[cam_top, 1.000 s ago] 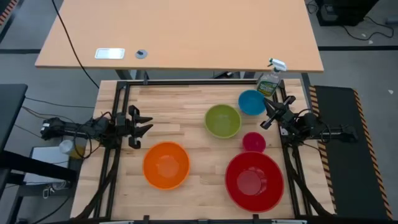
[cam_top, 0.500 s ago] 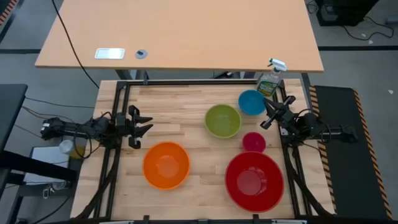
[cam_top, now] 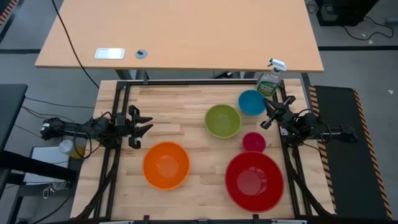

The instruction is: Nest bowls inside each other

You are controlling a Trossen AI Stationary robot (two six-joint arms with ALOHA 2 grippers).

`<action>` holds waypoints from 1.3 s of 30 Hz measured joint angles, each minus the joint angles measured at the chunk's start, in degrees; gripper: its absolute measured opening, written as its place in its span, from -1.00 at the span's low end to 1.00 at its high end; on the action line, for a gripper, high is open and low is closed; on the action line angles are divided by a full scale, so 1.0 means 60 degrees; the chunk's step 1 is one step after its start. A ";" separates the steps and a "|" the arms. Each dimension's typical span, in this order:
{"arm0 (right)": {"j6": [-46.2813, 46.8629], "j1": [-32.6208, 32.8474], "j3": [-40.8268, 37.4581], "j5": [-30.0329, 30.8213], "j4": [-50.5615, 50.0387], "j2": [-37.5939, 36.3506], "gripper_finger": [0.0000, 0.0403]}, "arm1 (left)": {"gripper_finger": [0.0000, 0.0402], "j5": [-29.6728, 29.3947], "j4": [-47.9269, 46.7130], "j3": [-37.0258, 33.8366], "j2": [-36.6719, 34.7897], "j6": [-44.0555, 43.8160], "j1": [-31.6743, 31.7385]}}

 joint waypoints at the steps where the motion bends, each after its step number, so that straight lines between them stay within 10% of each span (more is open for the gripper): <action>1: -0.0001 0.0000 0.0002 -0.0001 0.0001 0.0003 -0.81 | -0.29 -0.0001 0.0001 0.0001 0.0000 0.0000 -0.0001; 31: -0.0543 -0.0005 0.0001 -0.0036 0.0100 0.0000 -0.81 | -0.29 0.0108 0.0978 0.0000 0.0004 -0.2744 0.0000; 39: 0.5002 0.0101 0.0015 -0.4556 0.1400 -0.0012 -0.81 | -0.29 0.5572 0.1114 0.0280 0.0018 -0.1904 -0.0018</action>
